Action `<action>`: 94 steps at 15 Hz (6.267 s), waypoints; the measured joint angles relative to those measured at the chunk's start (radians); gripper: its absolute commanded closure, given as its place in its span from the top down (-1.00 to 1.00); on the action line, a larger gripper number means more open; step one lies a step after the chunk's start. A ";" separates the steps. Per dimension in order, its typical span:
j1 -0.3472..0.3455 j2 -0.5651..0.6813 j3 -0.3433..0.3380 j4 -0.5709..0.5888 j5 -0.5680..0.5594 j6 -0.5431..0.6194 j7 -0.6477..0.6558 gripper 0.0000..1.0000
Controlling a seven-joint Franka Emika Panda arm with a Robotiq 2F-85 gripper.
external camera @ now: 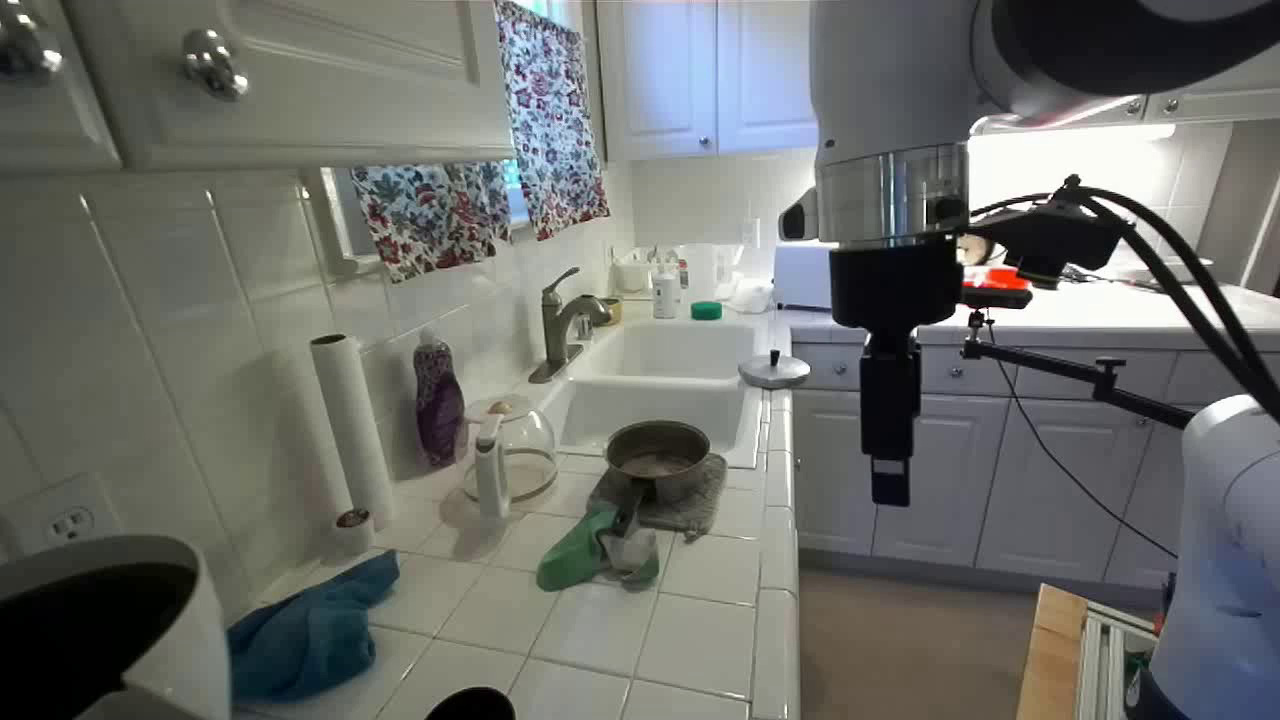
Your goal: Put the black pot on the coffee pot
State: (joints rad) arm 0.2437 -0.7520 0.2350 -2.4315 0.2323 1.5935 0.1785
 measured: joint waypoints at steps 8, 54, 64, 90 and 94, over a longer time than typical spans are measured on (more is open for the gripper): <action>-0.002 0.000 0.001 0.000 0.000 0.001 0.000 1.00; -0.049 0.866 0.426 0.081 -0.325 1.295 0.845 0.02; -0.002 0.972 0.367 0.170 -0.375 1.305 0.845 -1.00; 0.050 0.481 -0.063 -0.326 -0.372 2.048 1.040 -0.91; 0.069 0.482 -0.085 -0.326 -0.386 2.051 1.051 -0.98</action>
State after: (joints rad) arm 0.3123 -0.2705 0.1496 -2.7579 -0.1535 3.6441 1.2292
